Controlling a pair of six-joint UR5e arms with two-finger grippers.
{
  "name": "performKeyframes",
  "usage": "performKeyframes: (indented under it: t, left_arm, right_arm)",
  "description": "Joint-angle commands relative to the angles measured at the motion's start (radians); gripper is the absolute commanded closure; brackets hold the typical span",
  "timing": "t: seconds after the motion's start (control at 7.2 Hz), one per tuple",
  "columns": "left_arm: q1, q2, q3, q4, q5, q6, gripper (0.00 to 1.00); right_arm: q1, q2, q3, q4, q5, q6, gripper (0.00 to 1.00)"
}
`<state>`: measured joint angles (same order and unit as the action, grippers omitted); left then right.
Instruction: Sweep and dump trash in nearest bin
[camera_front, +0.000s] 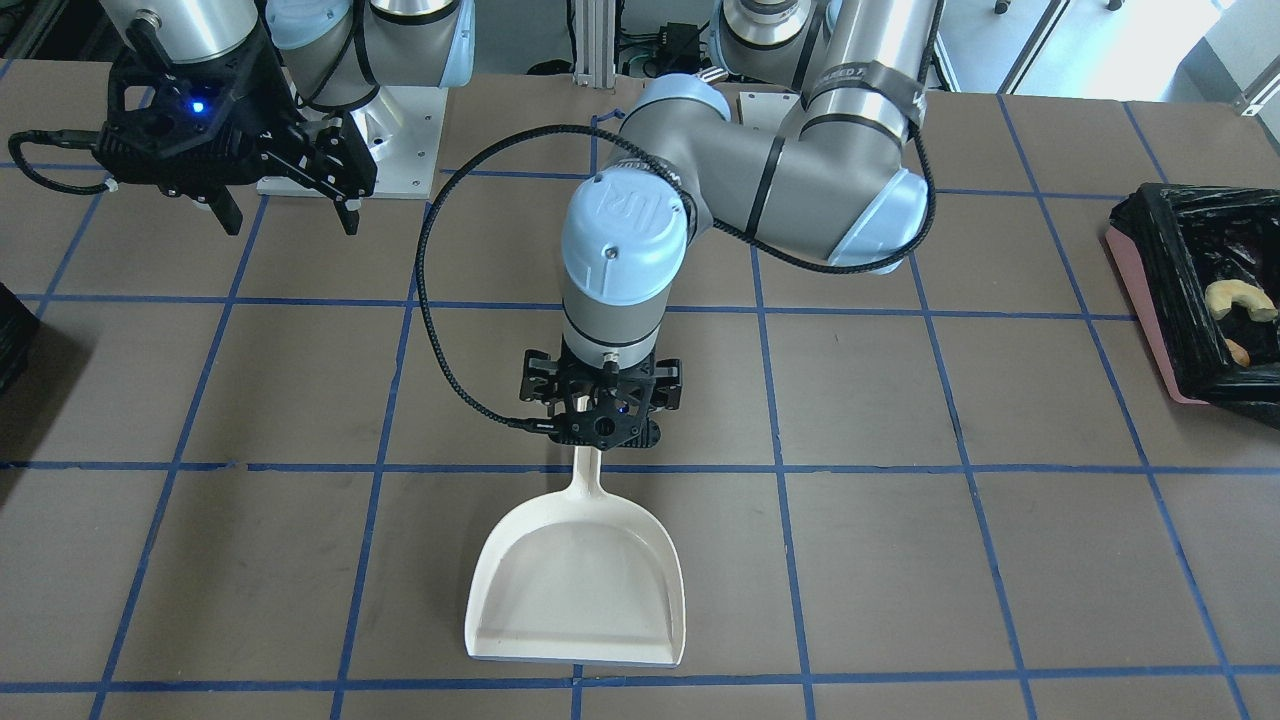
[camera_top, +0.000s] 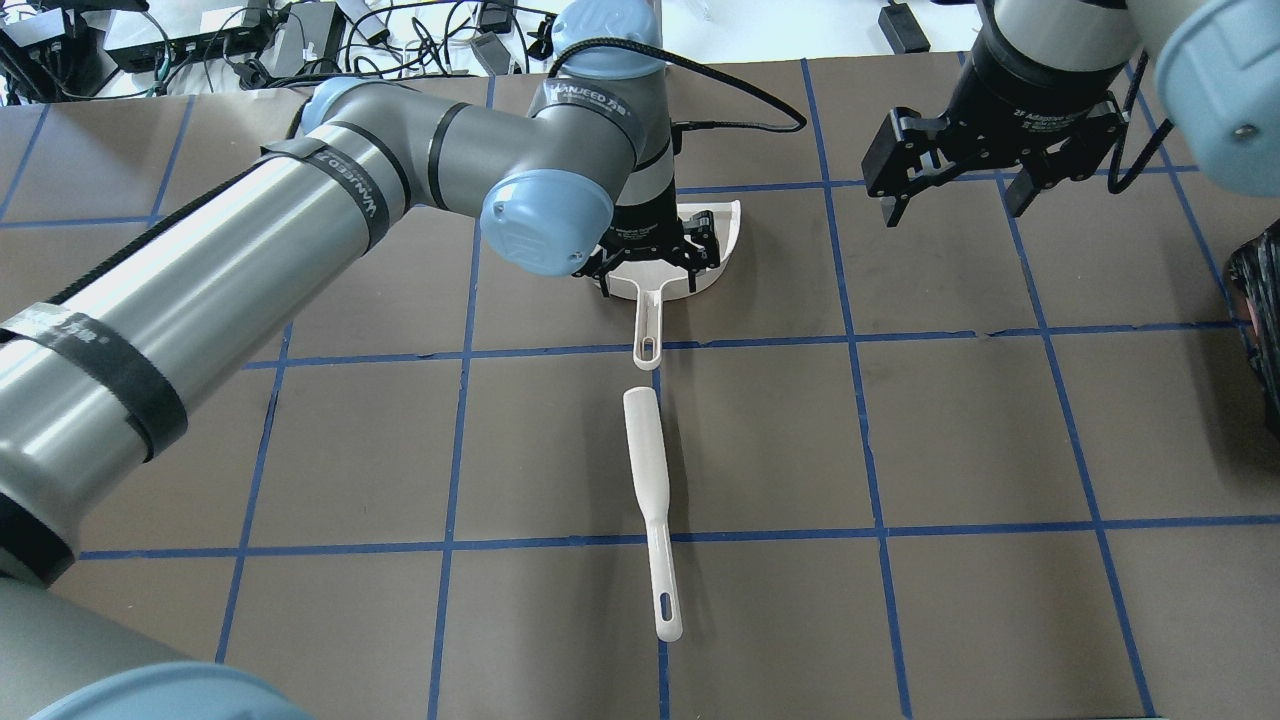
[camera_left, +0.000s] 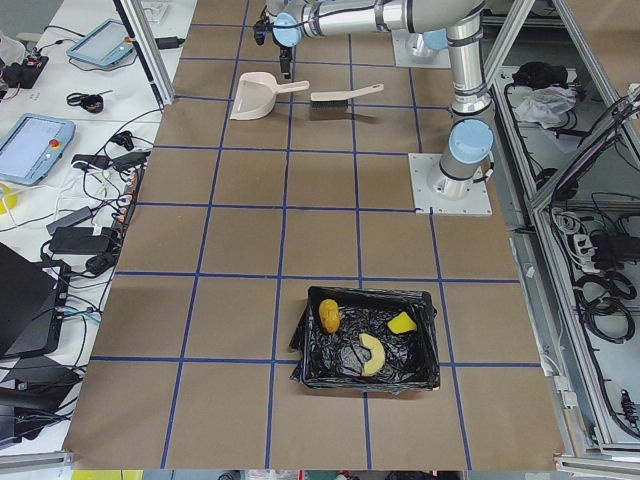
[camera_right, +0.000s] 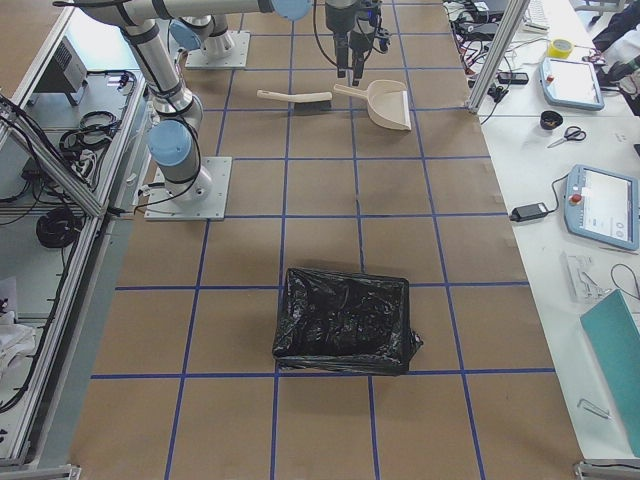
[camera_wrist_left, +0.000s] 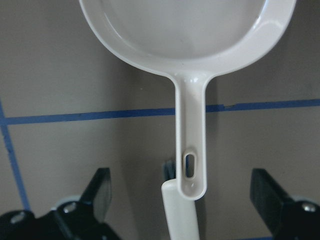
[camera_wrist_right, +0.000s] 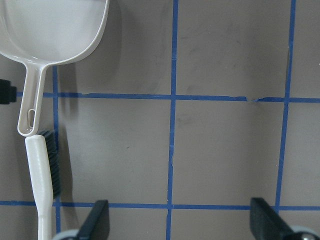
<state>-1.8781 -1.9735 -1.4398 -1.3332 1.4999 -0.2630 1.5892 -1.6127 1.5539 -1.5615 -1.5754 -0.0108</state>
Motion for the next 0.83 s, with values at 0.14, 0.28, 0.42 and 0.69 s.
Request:
performKeyframes:
  t: [0.14,0.28,0.42,0.69]
  left_arm:
    - [0.150,0.138,0.013,-0.092,0.025,0.202,0.00]
    - [0.192,0.194,0.013,-0.151,0.093,0.275,0.00]
    - [0.247,0.253,0.013,-0.181,0.098,0.287,0.00]
    - [0.361,0.350,-0.002,-0.264,0.091,0.373,0.00]
  right_arm:
    - [0.000,0.000,0.000,0.000,0.000,0.000,0.00]
    - [0.000,0.001,0.000,0.000,0.000,-0.001,0.00]
    - [0.000,-0.001,0.000,0.000,-0.001,-0.001,0.00]
    - [0.000,0.000,0.000,-0.002,-0.001,-0.003,0.00]
